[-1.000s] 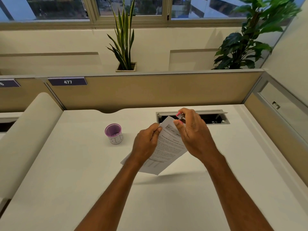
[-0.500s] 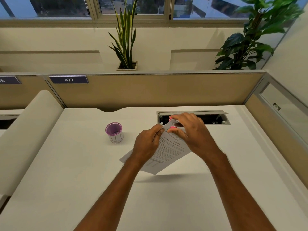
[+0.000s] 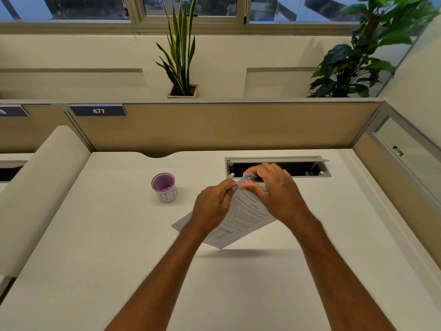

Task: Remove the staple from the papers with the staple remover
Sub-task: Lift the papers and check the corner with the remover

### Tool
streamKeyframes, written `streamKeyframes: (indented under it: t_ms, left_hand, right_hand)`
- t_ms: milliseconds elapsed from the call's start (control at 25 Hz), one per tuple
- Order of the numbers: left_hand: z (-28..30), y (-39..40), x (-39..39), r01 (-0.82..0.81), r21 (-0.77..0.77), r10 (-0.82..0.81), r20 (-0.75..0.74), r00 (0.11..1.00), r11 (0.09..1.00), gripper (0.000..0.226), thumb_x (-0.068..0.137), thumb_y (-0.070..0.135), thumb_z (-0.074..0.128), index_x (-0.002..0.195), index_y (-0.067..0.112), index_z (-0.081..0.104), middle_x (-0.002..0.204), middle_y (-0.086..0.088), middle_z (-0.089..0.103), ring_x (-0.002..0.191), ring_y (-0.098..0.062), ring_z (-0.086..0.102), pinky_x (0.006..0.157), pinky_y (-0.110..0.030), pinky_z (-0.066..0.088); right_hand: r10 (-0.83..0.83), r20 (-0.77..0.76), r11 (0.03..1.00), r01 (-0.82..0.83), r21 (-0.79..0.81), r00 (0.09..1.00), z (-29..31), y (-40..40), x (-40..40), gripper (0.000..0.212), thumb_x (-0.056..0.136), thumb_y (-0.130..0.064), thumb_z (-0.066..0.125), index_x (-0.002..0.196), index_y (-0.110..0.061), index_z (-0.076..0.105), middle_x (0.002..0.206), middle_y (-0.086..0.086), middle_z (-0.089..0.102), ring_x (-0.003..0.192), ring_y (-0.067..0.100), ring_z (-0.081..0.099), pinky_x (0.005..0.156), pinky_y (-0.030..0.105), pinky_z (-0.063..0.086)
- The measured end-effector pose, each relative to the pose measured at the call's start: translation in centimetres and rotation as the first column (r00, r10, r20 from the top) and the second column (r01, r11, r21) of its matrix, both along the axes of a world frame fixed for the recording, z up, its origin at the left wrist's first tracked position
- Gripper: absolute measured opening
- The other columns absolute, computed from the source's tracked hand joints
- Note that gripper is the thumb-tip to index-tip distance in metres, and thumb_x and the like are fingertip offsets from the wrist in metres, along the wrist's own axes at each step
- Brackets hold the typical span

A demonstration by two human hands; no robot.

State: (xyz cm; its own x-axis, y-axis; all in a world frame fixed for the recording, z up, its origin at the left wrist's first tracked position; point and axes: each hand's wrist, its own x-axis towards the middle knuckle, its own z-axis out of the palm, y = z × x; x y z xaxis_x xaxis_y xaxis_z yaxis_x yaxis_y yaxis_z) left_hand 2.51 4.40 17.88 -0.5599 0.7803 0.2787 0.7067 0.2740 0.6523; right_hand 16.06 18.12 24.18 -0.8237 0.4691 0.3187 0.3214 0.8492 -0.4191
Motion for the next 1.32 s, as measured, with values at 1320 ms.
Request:
streamKeyframes:
  t_ms: [1320]
  left_hand:
    - [-0.8,-0.9,-0.8,-0.259,0.228,0.070,0.609,0.790,0.938,0.021,0.106,0.040,0.049,0.108,0.037,0.069,0.099,0.017,0.078,0.090,-0.011,0.077,0.065,-0.020,0.061]
  right_hand:
    - [-0.573,0.342,0.730,0.654,-0.199,0.745,-25.0,-3.2,11.2,0.034,0.096,-0.026,0.069,0.123,-0.005,0.063,0.113,0.016,0.060,0.106,0.039,0.060,0.079,0.048,0.054]
